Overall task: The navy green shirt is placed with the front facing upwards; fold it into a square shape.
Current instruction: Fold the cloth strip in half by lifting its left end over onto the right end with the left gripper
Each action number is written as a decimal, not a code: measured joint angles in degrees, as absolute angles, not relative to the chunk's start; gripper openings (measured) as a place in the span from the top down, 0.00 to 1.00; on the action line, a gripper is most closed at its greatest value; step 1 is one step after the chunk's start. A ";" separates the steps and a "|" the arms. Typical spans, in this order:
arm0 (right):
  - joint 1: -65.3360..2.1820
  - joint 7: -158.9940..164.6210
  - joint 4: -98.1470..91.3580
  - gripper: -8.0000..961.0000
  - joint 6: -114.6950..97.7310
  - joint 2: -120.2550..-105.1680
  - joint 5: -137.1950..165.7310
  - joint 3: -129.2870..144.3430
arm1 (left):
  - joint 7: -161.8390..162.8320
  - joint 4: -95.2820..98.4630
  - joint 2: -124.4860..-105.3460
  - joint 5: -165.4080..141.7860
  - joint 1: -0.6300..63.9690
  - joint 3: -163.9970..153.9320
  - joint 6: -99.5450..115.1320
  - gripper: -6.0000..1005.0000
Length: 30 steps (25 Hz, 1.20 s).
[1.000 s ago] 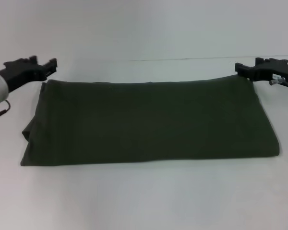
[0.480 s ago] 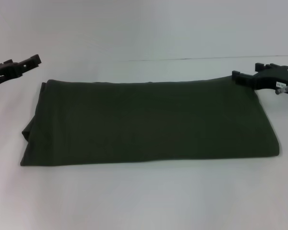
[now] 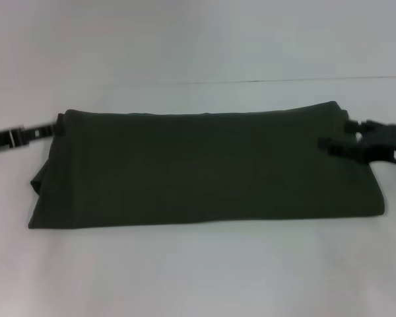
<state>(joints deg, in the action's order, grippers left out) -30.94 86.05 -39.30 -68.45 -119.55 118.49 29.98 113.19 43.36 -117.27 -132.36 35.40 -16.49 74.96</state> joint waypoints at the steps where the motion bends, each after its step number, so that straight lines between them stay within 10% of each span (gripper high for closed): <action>1: -30.20 86.05 -39.54 0.12 -69.41 -119.55 118.39 29.82 | 112.76 43.97 -117.36 -133.96 35.15 -16.57 75.89 0.07; 30: -25.57 85.78 -39.15 0.13 -71.87 -119.62 112.58 30.24 | 99.84 49.13 -121.80 -141.59 27.15 -19.20 78.33 0.07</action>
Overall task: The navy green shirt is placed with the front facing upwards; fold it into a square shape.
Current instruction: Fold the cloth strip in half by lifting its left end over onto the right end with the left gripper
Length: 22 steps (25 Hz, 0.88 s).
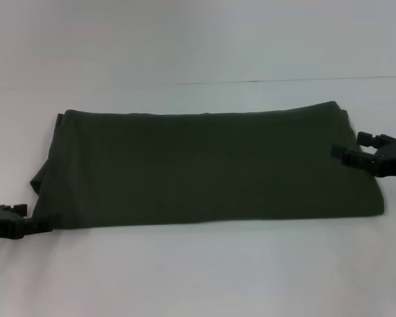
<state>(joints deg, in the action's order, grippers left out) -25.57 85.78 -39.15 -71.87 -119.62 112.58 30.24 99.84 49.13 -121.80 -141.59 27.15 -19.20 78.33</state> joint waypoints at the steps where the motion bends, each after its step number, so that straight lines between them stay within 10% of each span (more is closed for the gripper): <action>1: -25.59 85.79 -39.03 0.13 -71.83 -119.62 112.58 30.24 | 99.81 48.91 -121.81 -141.48 27.20 -19.36 78.09 0.07; 22: -25.51 85.99 -38.49 0.13 -71.19 -119.62 112.58 30.21 | 99.57 47.38 -122.05 -141.73 27.86 -21.06 74.91 0.26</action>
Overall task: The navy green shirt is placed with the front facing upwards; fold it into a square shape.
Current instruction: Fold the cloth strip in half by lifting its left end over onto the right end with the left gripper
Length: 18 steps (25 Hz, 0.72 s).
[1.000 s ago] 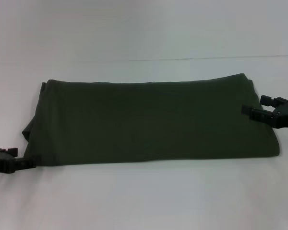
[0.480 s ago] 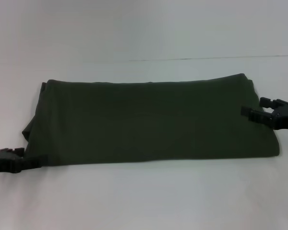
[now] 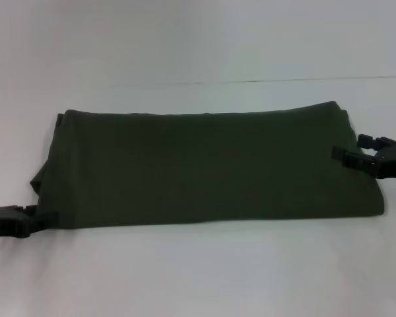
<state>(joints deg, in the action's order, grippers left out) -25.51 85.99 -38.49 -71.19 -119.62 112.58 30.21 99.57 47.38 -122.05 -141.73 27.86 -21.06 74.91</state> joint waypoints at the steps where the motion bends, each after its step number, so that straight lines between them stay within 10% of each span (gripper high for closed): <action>1: -25.53 85.99 -38.49 0.13 -71.19 -119.62 112.58 30.21 | 99.53 47.50 -122.02 -141.73 27.86 -21.11 74.90 0.29; 18: -24.83 86.23 -39.00 0.13 -71.71 -119.39 112.84 29.82 | 98.11 47.58 -122.03 -141.23 28.36 -21.27 75.40 0.90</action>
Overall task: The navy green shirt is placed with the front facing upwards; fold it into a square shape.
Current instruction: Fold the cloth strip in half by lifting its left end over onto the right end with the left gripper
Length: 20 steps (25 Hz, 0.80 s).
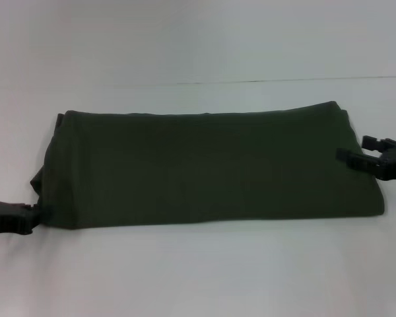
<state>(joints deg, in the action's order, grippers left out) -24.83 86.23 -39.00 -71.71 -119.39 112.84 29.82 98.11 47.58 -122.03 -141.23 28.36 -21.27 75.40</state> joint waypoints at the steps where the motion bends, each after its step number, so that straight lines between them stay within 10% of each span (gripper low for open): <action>1: -24.41 86.57 -39.13 0.13 -71.87 -119.20 112.89 29.81 | 98.07 47.64 -122.02 -141.02 28.44 -21.27 75.58 0.91; 20: -17.89 92.08 -42.02 0.13 -76.19 -115.31 120.97 29.78 | 98.00 47.91 -122.19 -133.15 28.53 -21.28 78.78 0.94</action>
